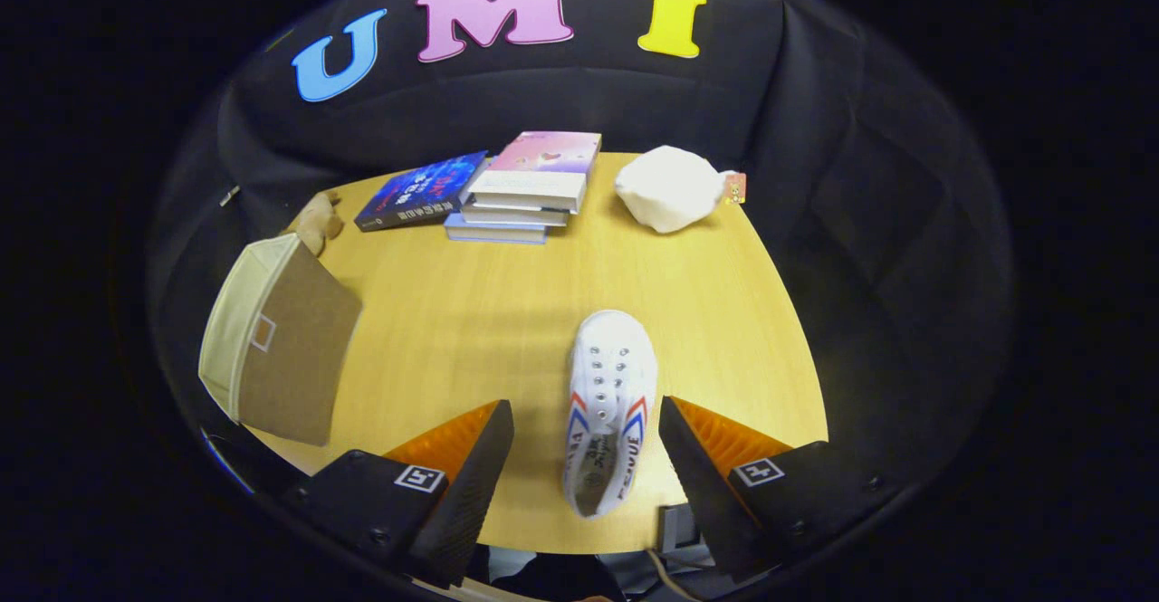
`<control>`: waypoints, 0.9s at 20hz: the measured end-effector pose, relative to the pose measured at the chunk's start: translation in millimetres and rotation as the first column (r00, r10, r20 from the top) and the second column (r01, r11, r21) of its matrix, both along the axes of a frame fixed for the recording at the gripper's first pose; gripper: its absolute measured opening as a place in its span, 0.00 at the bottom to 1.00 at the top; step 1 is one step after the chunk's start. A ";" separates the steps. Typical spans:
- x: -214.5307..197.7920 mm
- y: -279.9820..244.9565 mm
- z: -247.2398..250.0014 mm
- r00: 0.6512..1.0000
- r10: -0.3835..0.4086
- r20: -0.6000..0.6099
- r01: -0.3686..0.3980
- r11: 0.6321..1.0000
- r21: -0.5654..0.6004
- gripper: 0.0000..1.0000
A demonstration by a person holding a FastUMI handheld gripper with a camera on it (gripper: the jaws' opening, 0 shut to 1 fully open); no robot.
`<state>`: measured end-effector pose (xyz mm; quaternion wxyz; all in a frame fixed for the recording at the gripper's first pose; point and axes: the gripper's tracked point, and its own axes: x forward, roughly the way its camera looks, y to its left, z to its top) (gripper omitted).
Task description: Open the storage box then place both shoes into the box .Put the left shoe in first, then the right shoe, with the right side of both shoes facing outward in a uniform manner.
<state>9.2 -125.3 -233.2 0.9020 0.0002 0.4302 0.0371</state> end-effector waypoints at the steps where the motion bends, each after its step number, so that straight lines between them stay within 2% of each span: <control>1: -1.6 -9.3 -11.2 1.000 0.002 -0.020 -0.002 1.000 -0.017 0.99; 8: -3.3 -50.7 -81.6 0.991 -0.023 -0.132 0.012 0.996 -0.083 0.98; 11: -1.3 -50.0 -100.2 0.982 -0.035 -0.184 0.026 0.998 -0.052 0.98; 14: 3.1 -41.8 -110.5 0.977 -0.014 -0.212 0.007 1.000 -0.030 0.99; 16: 1.8 -31.2 -111.7 0.974 0.002 -0.226 0.002 1.000 0.017 0.91; 17: 0.7 -23.1 -112.7 0.972 0.005 -0.233 0.008 0.999 0.053 0.71; 18: -0.3 -20.2 -112.5 0.970 -0.006 -0.241 0.023 0.998 0.066 0.59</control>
